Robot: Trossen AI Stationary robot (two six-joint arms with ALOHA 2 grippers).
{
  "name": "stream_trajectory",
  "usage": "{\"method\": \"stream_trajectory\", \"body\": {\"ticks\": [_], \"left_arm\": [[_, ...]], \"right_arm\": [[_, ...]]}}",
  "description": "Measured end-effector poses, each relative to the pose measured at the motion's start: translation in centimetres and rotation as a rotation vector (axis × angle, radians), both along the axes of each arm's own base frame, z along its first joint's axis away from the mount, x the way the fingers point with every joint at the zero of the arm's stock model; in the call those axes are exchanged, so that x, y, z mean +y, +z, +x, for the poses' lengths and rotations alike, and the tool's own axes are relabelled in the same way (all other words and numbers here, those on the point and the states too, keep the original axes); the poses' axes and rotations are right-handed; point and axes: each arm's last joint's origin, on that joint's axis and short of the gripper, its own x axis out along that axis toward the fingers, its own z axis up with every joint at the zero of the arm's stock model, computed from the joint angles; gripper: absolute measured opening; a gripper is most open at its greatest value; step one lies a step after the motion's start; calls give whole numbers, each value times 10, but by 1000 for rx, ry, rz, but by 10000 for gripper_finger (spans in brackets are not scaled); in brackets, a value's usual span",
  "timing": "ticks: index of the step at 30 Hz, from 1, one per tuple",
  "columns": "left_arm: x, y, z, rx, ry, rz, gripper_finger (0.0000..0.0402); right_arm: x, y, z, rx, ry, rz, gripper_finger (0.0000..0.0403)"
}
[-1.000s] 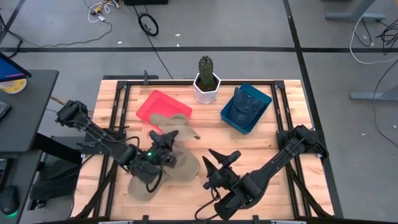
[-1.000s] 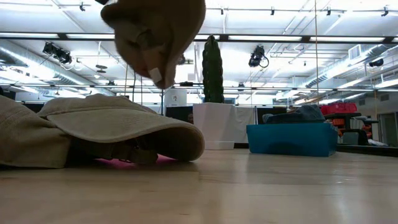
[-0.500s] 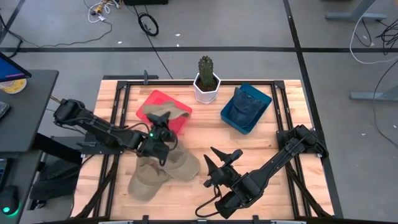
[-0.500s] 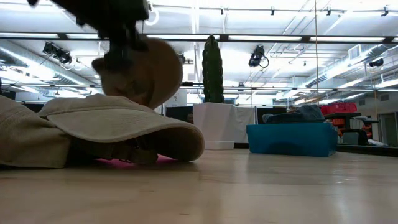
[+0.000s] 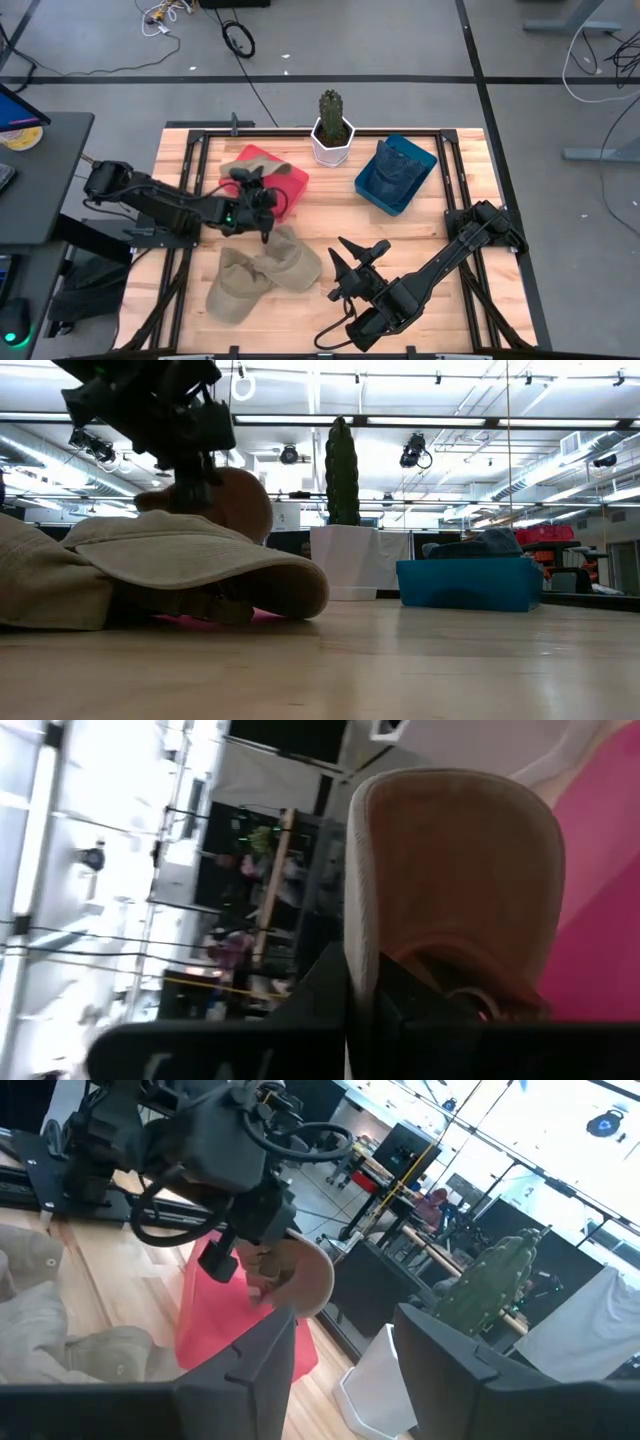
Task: Pick & Place hat
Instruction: Put the right brown cap into the red bin
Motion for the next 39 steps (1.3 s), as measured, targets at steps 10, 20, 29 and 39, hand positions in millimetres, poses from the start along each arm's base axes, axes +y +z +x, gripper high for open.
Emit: {"method": "stream_trajectory", "body": {"ticks": [10, 20, 29, 39], "left_arm": [[19, 3, 7, 16, -19, -67, 11], [19, 1, 10, -27, -86, -155, 22], [17, -9, 5, -42, -133, -312, 67], [3, -13, 1, -72, -165, -393, 71]], "right_arm": [[0, 0, 0, 8, 1, -3, 173], [-1, 0, 0, 12, 1, -5, 171], [0, -1, 0, 19, 5, 4, 171], [0, -1, 0, 26, 9, 14, 171]]}}
